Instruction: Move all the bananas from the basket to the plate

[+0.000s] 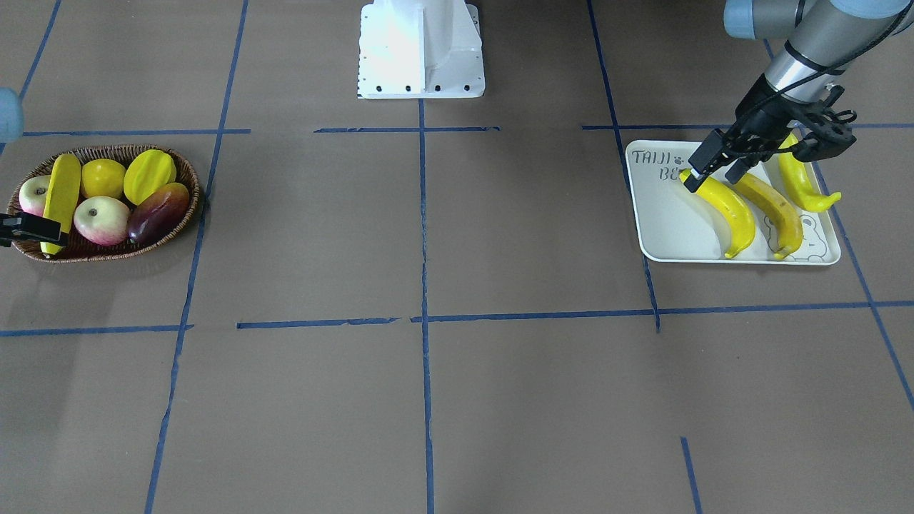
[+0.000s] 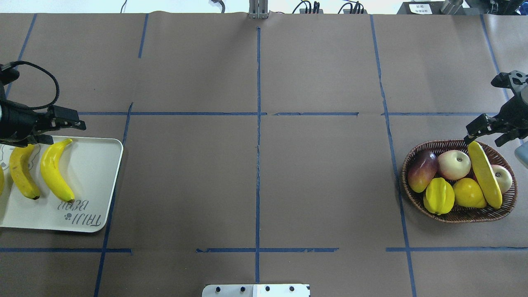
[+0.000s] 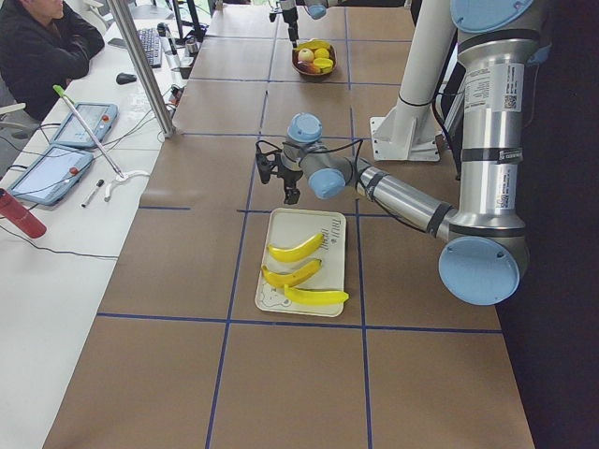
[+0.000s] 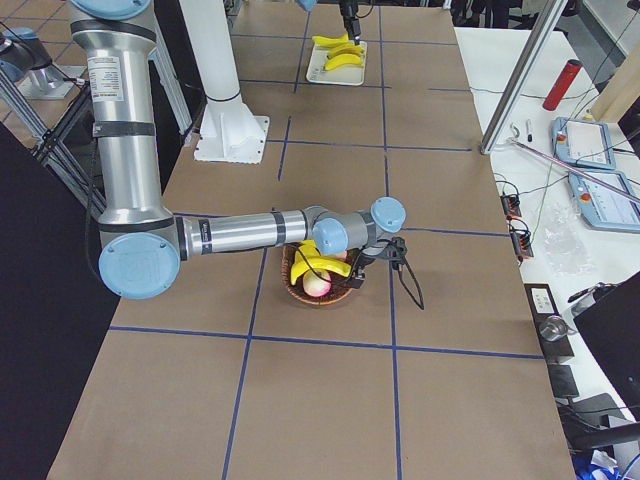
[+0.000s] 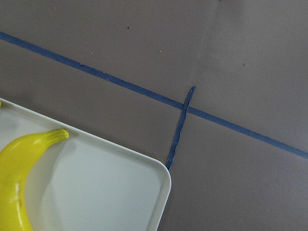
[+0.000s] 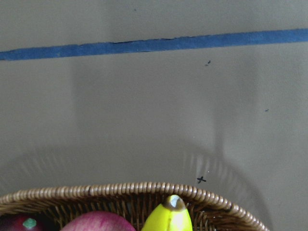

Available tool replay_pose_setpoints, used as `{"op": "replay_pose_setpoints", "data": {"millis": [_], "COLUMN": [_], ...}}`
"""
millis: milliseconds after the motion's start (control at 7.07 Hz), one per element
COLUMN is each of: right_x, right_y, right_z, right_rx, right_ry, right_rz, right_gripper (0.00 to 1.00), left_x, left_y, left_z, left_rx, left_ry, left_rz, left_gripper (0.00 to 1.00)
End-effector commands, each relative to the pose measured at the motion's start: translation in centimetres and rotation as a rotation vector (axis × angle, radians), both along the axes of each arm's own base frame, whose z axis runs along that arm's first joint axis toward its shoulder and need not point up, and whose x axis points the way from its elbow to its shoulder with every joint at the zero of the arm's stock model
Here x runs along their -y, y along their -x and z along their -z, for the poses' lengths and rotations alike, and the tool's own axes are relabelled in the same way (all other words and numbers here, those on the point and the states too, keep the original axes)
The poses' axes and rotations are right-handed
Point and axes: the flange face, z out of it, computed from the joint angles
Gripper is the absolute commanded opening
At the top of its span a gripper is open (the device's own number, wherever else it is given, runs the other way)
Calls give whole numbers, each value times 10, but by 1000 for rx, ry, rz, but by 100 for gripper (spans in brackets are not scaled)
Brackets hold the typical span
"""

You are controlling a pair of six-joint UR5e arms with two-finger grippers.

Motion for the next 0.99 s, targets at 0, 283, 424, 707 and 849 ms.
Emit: {"op": "replay_pose_setpoints", "data": {"millis": [0,283,424,707,849], "right_x": [-5,-8,-8,-9,-9], "right_y": [8,18,17,16,16], "right_z": [-3,-1,-3,-1,1], "right_rx": [-2,0,-2,2,9], "right_ry": [2,-2,3,-1,-1], "right_rz": [19,38,36,37,37], "right_gripper": [96,96,65,0,0], "left_x": [0,0,0,0,-1], "left_y": [0,0,0,1,2], "left_z": [0,0,1,2,5], "left_rx": [0,1,0,-2,-6], "left_ry": [0,-1,-2,-4,-9], "left_rz": [0,1,2,3,3], "left_gripper": [100,100,100,100,100]}}
